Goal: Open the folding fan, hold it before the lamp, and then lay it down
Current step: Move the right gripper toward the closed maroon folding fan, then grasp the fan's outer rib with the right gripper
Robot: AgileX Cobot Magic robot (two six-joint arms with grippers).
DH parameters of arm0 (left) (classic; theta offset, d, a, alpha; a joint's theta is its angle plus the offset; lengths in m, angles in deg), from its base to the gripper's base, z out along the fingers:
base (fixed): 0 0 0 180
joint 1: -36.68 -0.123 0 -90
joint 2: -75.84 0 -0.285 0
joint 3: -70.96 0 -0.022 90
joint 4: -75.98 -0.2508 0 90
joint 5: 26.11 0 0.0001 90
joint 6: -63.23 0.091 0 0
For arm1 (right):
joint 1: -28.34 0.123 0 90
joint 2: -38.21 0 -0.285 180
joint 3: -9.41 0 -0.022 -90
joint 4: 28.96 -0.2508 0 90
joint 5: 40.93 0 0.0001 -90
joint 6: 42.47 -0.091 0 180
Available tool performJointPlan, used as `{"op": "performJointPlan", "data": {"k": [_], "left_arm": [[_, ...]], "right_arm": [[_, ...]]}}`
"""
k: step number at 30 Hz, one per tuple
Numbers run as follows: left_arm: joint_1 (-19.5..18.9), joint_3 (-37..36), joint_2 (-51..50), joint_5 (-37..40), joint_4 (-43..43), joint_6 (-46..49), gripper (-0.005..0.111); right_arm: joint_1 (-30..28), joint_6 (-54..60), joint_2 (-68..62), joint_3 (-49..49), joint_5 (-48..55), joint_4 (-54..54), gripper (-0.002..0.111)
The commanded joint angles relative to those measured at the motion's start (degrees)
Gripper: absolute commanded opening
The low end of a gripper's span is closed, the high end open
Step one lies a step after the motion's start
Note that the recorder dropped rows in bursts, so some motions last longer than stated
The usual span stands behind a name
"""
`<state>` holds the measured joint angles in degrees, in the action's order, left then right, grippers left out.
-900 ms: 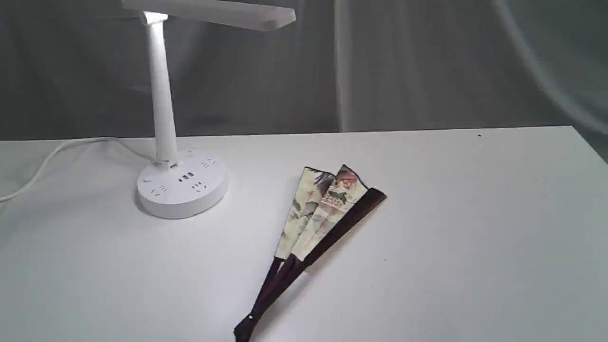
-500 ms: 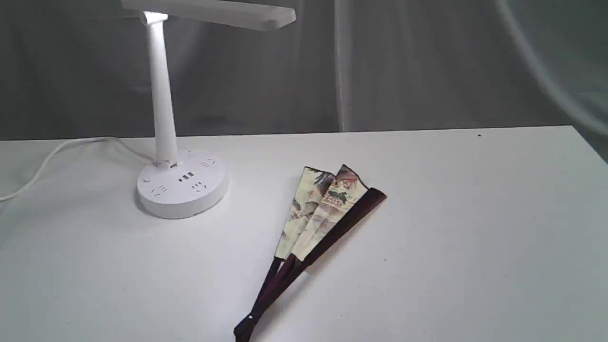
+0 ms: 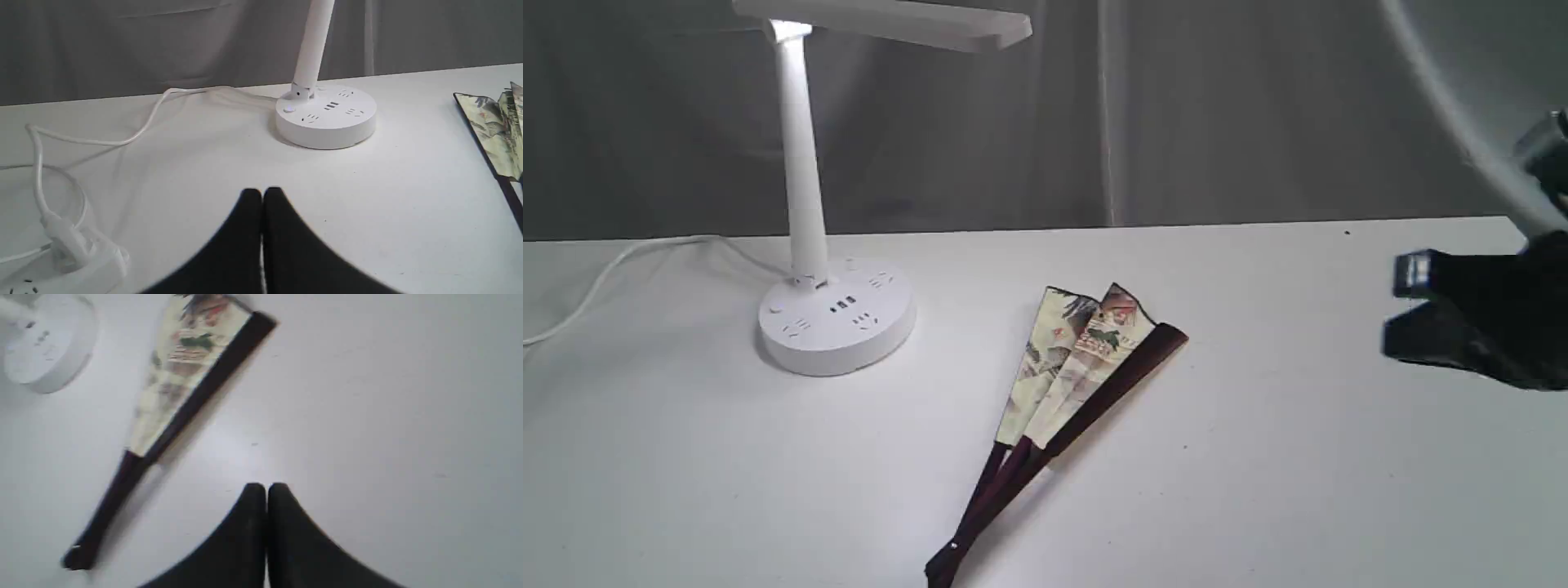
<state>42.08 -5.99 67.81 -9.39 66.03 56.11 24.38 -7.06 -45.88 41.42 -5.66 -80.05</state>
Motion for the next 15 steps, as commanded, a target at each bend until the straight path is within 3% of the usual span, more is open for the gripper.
{"op": "performJointPlan", "data": {"k": [1,3,6,12,15], "left_arm": [[0.2,-0.3,0.2,-0.2,0.0,0.0,0.000],[0.2,-0.3,0.2,-0.2,0.0,0.0,0.000],[0.2,-0.3,0.2,-0.2,0.0,-0.1,0.000],[0.2,-0.3,0.2,-0.2,0.0,-0.1,0.000],[0.2,-0.3,0.2,-0.2,0.0,-0.1,0.000]], "right_arm": [[0.0,10.7,-8.6,-4.1,5.3,-15.9,0.000],[0.0,15.7,-13.5,-6.5,7.6,-20.9,0.001],[0.0,16.5,-19.6,-10.3,8.9,-21.8,0.012],[0.6,16.9,-28.5,-16.7,9.3,-21.8,0.052],[2.3,16.9,-32.4,-20.0,9.5,-21.6,0.064]]}}
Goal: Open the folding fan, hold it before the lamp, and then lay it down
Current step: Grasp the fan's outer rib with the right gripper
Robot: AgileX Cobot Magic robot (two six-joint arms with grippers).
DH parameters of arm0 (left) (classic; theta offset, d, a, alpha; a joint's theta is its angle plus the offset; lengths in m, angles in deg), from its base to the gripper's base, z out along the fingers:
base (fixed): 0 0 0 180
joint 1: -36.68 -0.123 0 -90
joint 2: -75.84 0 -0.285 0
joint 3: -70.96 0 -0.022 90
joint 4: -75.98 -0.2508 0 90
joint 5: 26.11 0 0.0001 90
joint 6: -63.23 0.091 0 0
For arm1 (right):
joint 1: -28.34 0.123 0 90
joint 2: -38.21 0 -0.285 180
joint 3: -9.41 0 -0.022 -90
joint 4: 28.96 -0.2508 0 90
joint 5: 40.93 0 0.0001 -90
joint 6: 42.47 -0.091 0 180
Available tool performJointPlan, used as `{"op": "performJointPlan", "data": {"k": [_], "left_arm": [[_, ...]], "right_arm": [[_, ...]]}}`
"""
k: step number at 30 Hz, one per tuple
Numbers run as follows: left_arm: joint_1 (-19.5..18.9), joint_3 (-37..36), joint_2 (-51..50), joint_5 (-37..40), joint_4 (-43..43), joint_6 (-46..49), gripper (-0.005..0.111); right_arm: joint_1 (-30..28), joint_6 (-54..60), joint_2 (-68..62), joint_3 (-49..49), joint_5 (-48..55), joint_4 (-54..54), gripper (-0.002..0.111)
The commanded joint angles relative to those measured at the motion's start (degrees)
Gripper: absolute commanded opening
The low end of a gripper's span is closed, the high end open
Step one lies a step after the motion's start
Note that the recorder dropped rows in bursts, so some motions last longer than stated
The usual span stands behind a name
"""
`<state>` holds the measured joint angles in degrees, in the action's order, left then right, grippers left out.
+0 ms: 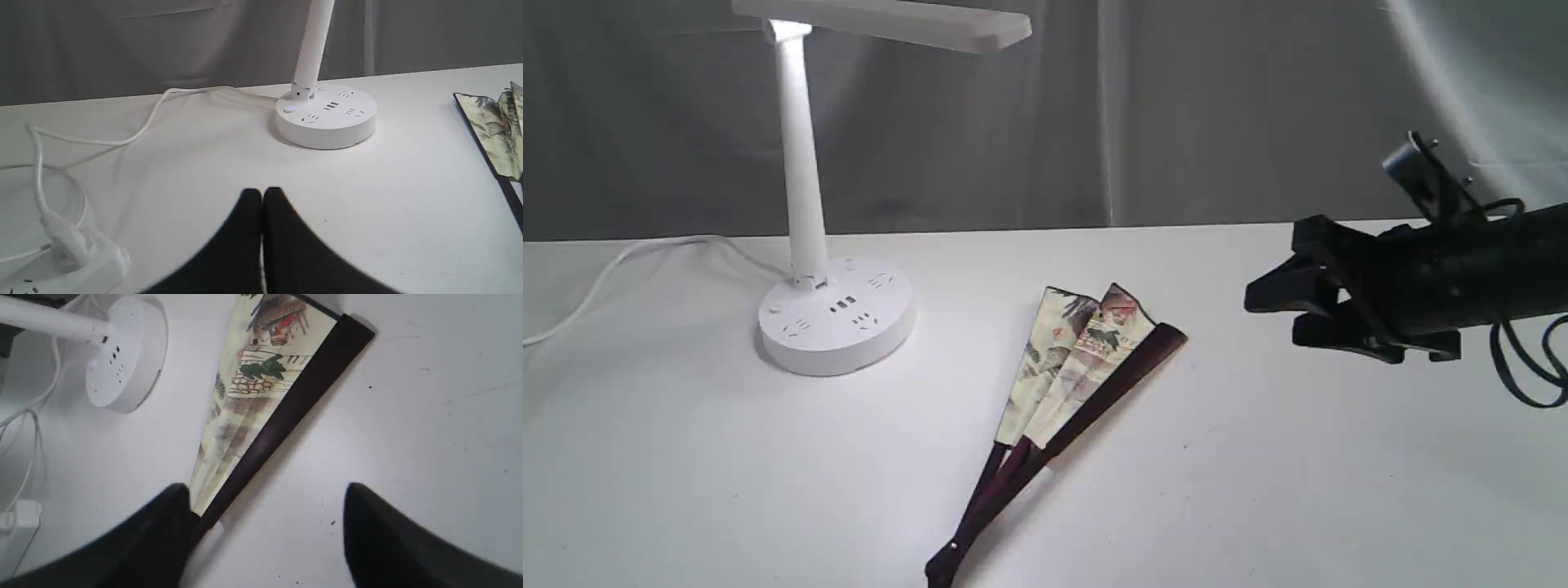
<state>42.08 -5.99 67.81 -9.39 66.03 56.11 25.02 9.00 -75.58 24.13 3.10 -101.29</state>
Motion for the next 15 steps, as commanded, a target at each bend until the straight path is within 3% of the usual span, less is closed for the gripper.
{"op": "performJointPlan", "data": {"k": [1,11,15], "left_arm": [[0.2,-0.3,0.2,-0.2,0.0,-0.1,0.000],[0.2,-0.3,0.2,-0.9,0.0,0.0,0.000],[0.2,-0.3,0.2,-7.4,3.1,-0.5,0.000]], "right_arm": [[2.7,0.8,-3.9,-3.7,0.7,-0.4,0.067],[13.6,-4.6,-12.4,-9.0,0.6,-1.1,0.071],[16.8,-7.2,-14.4,-9.0,1.3,-1.6,0.071]]}}
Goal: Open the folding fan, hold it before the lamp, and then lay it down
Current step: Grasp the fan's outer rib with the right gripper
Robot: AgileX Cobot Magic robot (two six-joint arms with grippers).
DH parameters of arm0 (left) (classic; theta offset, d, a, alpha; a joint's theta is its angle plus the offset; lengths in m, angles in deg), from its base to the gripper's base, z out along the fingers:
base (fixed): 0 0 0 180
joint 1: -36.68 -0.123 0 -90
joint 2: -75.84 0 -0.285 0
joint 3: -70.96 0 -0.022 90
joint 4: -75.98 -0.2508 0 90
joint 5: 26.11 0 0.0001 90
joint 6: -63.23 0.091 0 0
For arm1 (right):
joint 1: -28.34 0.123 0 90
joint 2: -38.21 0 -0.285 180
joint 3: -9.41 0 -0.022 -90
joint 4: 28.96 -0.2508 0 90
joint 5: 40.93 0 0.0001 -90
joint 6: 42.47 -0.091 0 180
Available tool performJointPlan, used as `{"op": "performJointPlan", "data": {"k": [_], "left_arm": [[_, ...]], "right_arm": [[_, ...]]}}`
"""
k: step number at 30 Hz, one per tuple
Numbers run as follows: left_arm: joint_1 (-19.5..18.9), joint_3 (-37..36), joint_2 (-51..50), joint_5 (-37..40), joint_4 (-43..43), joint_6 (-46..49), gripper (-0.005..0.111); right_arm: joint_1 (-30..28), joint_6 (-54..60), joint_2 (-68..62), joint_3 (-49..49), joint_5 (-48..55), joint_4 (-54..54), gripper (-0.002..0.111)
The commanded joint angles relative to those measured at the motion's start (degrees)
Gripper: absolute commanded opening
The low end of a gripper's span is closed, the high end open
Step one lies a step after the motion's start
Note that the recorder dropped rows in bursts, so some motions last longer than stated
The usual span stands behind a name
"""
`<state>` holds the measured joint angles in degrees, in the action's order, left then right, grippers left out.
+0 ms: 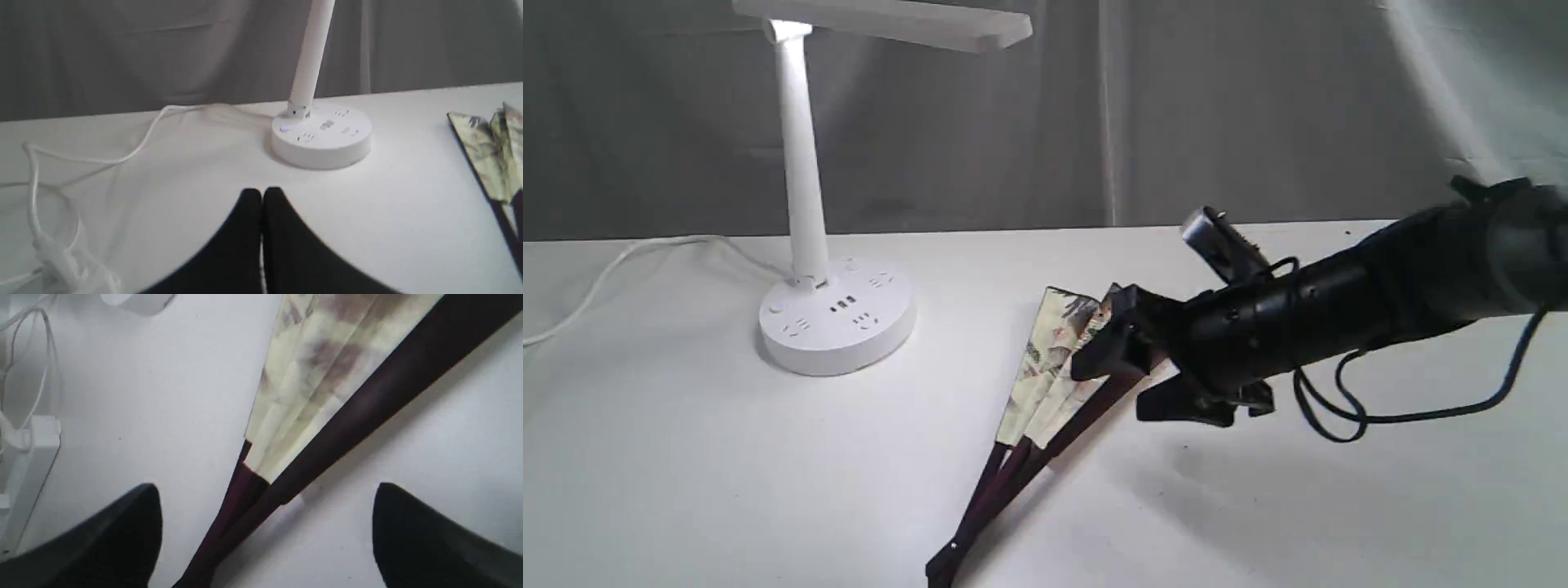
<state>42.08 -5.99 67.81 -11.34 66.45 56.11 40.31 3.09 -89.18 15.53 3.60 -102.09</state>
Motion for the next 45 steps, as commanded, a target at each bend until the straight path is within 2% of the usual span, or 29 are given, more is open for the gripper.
{"op": "performJointPlan", "data": {"k": [1,6,11,18,26,37,44,45], "left_arm": [[0.2,-0.3,0.2,-6.5,4.1,-0.5,0.000],[0.2,-0.3,0.2,-14.1,16.2,-2.3,0.000],[0.2,-0.3,0.2,-18.9,16.4,-2.3,0.000],[0.2,-0.3,0.2,-19.5,16.4,-4.3,0.000],[0.2,-0.3,0.2,-19.5,16.4,-10.7,0.000],[0.2,-0.3,0.2,-19.4,16.4,-10.8,0.000],[0.2,-0.3,0.2,-19.3,16.4,-10.8,0.000],[0.2,-0.3,0.2,-19.3,16.4,-10.8,0.000]], "right_arm": [[2.2,-1.2,-1.0,-0.4,0.9,-1.0,0.071],[5.3,-1.2,-3.2,-0.4,-0.3,-5.5,0.071],[6.2,-1.3,-6.7,-0.4,-0.1,-10.7,0.071],[6.2,-1.7,-10.0,-0.4,1.9,-17.9,0.071],[6.2,-1.0,-10.1,-0.4,-4.1,-19.4,0.067],[6.2,-1.1,-10.1,-0.4,-13.1,-22.8,0.033],[6.2,-1.1,-11.7,-0.4,-11.1,-26.5,0.001],[6.2,-1.1,-12.2,-0.4,-9.9,-26.5,0.000]]}}
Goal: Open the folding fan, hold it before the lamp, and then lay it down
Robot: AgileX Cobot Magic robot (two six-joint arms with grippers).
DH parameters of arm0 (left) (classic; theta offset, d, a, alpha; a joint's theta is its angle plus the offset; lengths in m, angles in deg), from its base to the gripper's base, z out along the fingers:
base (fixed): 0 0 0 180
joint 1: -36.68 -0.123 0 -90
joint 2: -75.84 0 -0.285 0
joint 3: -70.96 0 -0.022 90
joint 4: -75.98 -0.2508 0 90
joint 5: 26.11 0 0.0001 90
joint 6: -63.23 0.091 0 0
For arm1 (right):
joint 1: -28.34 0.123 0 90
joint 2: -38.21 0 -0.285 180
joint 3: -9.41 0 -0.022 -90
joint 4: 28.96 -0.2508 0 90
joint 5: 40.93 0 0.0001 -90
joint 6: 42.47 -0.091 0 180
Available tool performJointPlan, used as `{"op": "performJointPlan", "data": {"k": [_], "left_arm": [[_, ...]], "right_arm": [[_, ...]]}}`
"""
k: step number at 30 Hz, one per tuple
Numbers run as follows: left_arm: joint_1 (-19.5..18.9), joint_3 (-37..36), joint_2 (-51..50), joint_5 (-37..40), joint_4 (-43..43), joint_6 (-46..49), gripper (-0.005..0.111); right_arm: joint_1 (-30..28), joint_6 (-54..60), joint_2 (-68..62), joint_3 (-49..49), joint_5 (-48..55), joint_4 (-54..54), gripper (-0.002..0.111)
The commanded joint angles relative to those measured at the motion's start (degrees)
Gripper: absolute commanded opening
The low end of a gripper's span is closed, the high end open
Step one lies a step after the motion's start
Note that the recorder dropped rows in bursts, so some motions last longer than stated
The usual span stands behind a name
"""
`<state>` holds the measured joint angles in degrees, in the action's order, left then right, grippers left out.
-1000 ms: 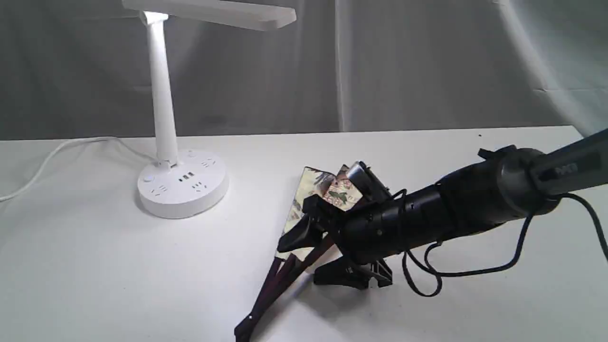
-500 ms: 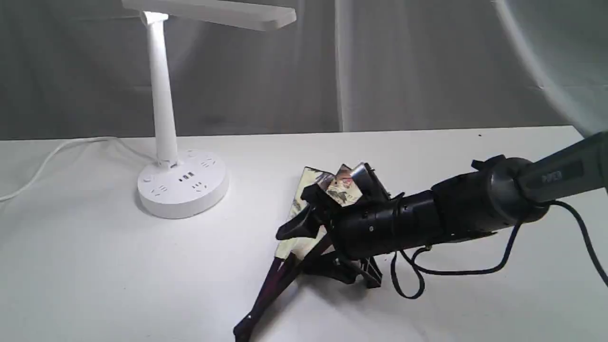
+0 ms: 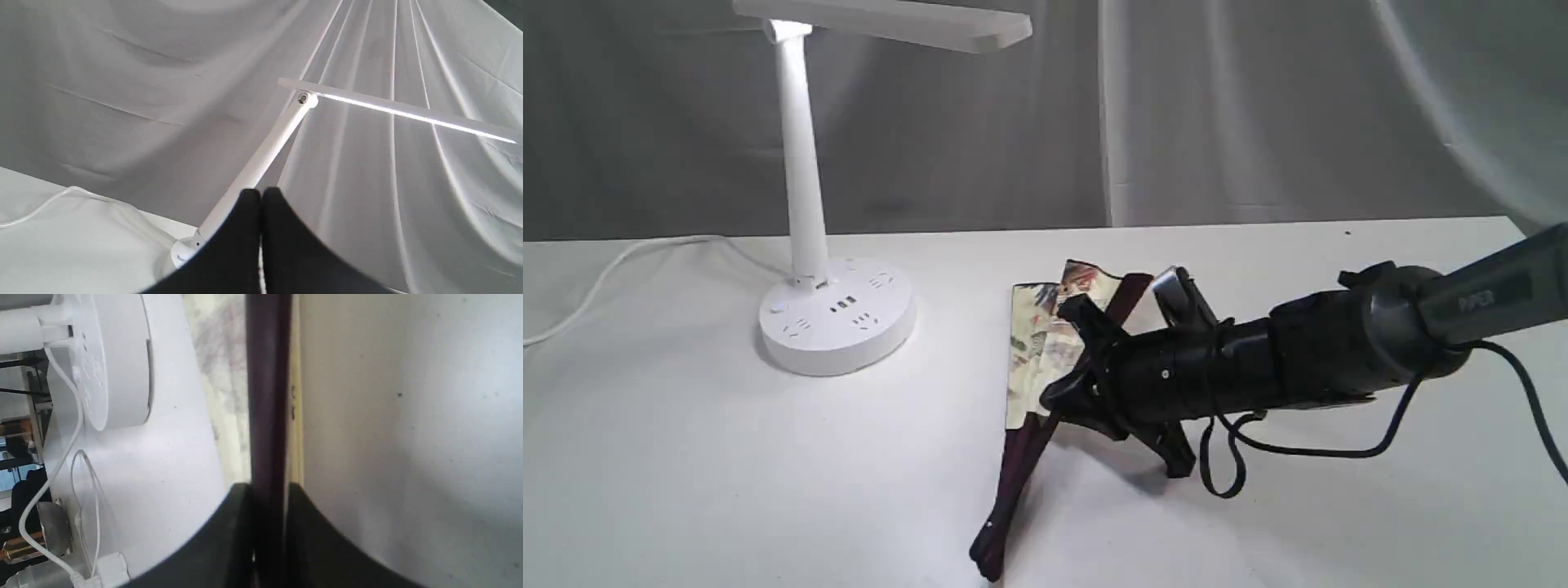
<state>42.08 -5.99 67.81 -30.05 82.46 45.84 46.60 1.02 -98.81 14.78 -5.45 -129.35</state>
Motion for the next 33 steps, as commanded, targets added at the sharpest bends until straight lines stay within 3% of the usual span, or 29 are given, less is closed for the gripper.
{"op": "performJointPlan", "data": {"k": [1,13,17,22,26,29,33], "left_arm": [[0.2,-0.3,0.2,-0.6,0.4,-0.5,0.000],[0.2,-0.3,0.2,-0.6,5.7,-1.1,0.000],[0.2,3.6,-1.2,5.9,3.2,0.1,0.000],[0.2,13.7,-12.6,13.3,-9.8,1.7,0.000],[0.2,20.0,-25.5,18.5,-18.9,2.7,0.000],[0.2,22.1,-34.9,15.4,-14.3,0.0,0.000],[0.2,23.5,-48.0,6.3,-0.1,-4.0,0.002]], "right_arm": [[-0.1,1.0,-2.7,0.4,0.0,0.8,0.000],[-0.8,11.9,-2.2,0.4,16.3,0.7,0.000],[-2.7,13.1,-1.0,0.4,22.8,0.5,0.000],[-5.5,14.7,0.3,0.4,33.4,0.4,0.000],[-6.4,15.0,0.5,0.4,34.5,1.6,0.000],[-6.4,18.4,1.2,0.4,34.5,4.6,0.000],[-6.4,19.3,1.8,0.4,34.5,6.1,0.000]]}}
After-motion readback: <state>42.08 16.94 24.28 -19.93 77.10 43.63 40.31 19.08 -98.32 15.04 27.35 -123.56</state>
